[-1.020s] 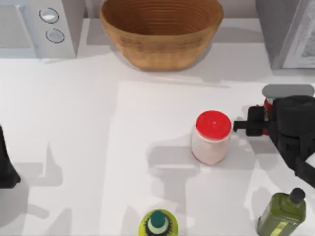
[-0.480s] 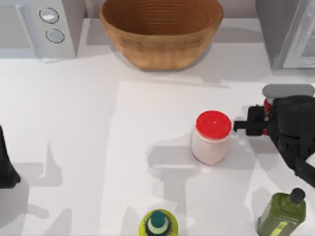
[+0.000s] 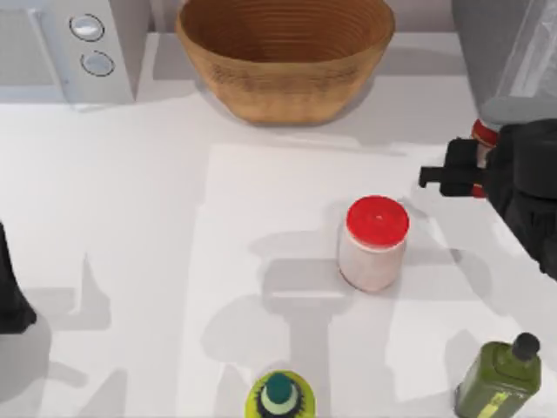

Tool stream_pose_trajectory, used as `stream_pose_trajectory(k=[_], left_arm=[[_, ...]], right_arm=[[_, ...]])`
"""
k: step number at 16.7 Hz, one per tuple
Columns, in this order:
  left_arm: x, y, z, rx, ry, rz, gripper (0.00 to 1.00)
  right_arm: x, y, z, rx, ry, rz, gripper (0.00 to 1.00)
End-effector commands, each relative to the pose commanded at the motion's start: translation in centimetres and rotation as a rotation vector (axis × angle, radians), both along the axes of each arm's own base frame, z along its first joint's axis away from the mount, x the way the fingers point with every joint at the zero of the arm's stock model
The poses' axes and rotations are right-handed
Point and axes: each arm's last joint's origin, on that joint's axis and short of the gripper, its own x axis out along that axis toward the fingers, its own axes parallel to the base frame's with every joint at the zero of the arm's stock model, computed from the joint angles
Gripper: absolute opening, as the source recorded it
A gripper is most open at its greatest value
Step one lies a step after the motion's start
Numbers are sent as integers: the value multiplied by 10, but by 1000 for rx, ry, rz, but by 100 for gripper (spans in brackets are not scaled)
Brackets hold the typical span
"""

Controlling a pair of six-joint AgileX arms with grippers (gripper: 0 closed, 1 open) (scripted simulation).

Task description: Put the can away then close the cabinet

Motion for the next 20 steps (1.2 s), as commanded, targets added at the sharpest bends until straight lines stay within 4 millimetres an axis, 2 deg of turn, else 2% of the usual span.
stream_pose_trajectory(k=[4,7,9,16,20], left_arm=[[0,0,0,0,0,0,100],[0,0,0,0,0,0,100],[0,0,0,0,0,0,100],[0,0,0,0,0,0,100],[0,0,0,0,0,0,100]], right_arm=[[-8,8,44,-19,51,44,0],[-9,6,74,-50,72,17,0],[-10,2,87,-66,74,-16,0],[-9,0,89,-75,82,-32,0],[-23,-18,97,-60,51,-59,0]])
